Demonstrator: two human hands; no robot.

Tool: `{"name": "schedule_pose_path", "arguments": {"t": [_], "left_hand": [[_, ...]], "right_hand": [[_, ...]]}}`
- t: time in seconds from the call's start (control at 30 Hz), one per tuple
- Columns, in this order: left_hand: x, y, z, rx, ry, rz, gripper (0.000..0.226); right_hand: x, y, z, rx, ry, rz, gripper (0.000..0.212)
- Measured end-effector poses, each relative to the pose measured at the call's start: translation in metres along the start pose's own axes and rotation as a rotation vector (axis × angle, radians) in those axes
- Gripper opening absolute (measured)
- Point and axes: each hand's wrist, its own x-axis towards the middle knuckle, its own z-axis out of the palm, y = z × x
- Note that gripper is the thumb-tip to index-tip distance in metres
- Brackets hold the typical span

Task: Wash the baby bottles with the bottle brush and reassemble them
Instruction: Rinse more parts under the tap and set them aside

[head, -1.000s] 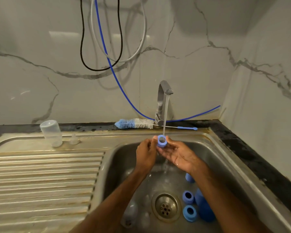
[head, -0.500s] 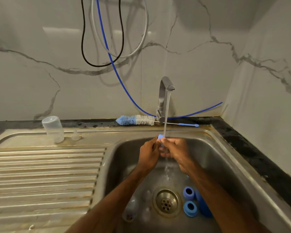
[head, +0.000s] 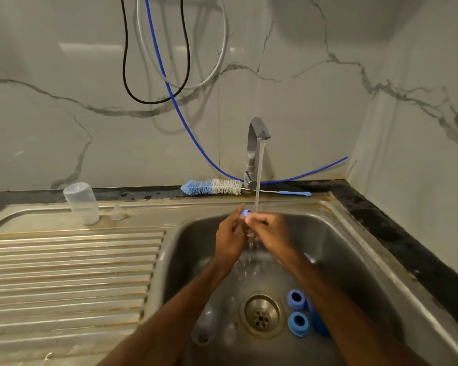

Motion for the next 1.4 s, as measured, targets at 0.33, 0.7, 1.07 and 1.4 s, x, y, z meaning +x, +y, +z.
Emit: {"name": "schedule_pose_path", "arguments": {"t": [0.33,0.7,1.07,1.4], "left_hand": [[-0.001,0.023,0.0,-0.533,-0.046,-0.665,0.053],[0.0,0.015,0.016,-0.154,-0.196,-0.362,0.052],[-0.004,0.01,0.01,0.202,-0.065,-0.18,0.047],[0.008,0.029,-0.004,0.364,0.028,-0.007,0.033]], "right_hand": [[0.02,0.018,-0.018,-0.722,0.078,-0.371,0.041],[0.011,0.016,-0.024,-0.279,0.061,-0.192,0.018],[0.011,0.009,-0.019,0.061,0.06,0.105,0.024],[0.004,0.002,-0.017,0.561,-0.126,0.272,0.033]]}}
